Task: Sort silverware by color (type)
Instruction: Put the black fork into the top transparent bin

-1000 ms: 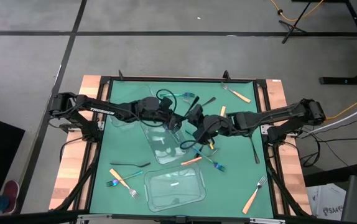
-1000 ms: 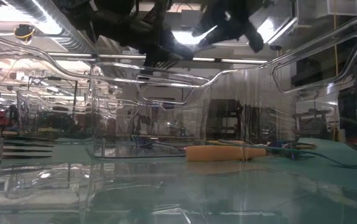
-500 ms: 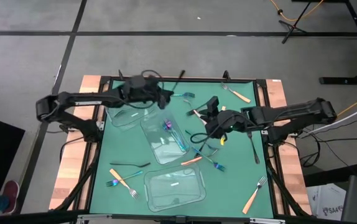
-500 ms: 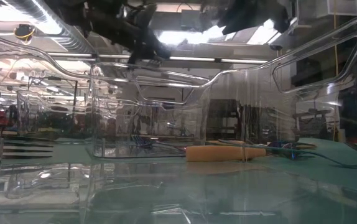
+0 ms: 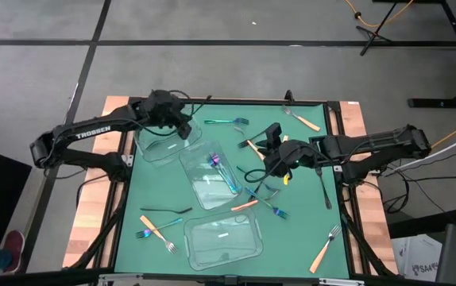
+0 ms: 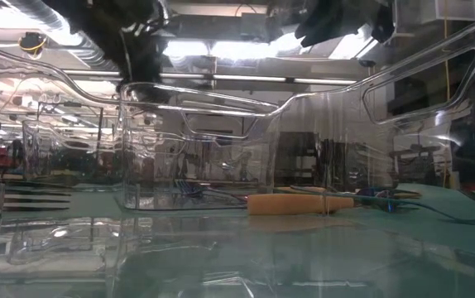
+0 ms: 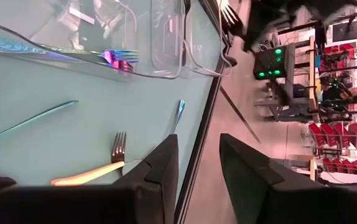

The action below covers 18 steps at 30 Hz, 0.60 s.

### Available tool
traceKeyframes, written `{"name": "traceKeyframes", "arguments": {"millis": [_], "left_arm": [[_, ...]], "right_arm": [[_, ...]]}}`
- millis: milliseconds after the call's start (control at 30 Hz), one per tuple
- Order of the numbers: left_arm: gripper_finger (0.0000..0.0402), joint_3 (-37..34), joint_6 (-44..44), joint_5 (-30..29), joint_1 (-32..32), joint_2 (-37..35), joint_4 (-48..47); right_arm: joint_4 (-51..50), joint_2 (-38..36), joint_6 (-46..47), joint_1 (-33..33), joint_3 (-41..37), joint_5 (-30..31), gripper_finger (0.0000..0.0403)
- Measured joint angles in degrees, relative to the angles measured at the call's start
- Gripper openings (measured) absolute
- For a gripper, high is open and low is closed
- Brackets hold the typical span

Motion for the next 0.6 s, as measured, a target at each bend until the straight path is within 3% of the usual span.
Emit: {"name": "traceKeyframes", "arguments": {"millis": [200, 600], "left_arm": [[0.0002, 0.00, 3.31, -3.77, 0.14, -0.01, -11.26], [0.0002, 0.00, 3.07, -6.87, 0.11, -0.01, -20.85]], "right_arm": [[0.03, 0.00, 0.00, 0.00, 0.00, 0.02, 0.0115], [0.05, 0.00, 0.00, 0.00, 0.00, -0.02, 0.0115]]}}
